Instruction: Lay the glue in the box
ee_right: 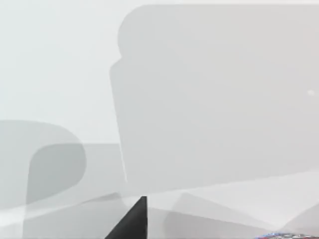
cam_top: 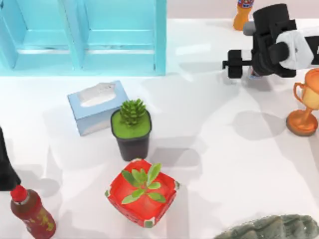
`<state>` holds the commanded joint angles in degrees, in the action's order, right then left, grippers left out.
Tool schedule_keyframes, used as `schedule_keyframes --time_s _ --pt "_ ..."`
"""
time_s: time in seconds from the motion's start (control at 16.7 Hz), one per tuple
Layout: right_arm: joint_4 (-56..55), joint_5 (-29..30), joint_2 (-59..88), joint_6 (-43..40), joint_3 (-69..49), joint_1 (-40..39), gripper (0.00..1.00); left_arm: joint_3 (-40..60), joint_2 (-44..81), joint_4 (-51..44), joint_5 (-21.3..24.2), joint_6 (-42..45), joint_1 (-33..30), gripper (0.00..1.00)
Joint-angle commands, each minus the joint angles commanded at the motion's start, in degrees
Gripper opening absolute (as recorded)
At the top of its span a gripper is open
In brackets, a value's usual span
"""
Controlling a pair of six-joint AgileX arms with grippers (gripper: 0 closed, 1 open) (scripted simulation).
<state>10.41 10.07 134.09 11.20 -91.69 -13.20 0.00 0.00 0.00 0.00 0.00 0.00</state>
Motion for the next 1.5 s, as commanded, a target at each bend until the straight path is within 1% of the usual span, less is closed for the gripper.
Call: schedule_keyframes --time_s 0.48,0.54,1.14,1.5 --pt "0.0 0.0 0.0 0.0 0.0 0.0 0.02 0.0 0.0 0.0 0.0 0.0 0.0 1.00" --pt "0.0 0.0 0.0 0.0 0.0 0.0 0.00 0.0 0.0 0.0 0.0 0.0 0.0 1.00" --pt "0.8 0.0 -0.4 0.1 -0.5 -0.2 0.00 0.0 0.0 0.0 0.0 0.0 0.0 1.00" --pt "11.2 -0.1 -4.5 0.0 -6.7 -0.2 0.00 0.0 0.0 0.0 0.0 0.0 0.0 1.00"
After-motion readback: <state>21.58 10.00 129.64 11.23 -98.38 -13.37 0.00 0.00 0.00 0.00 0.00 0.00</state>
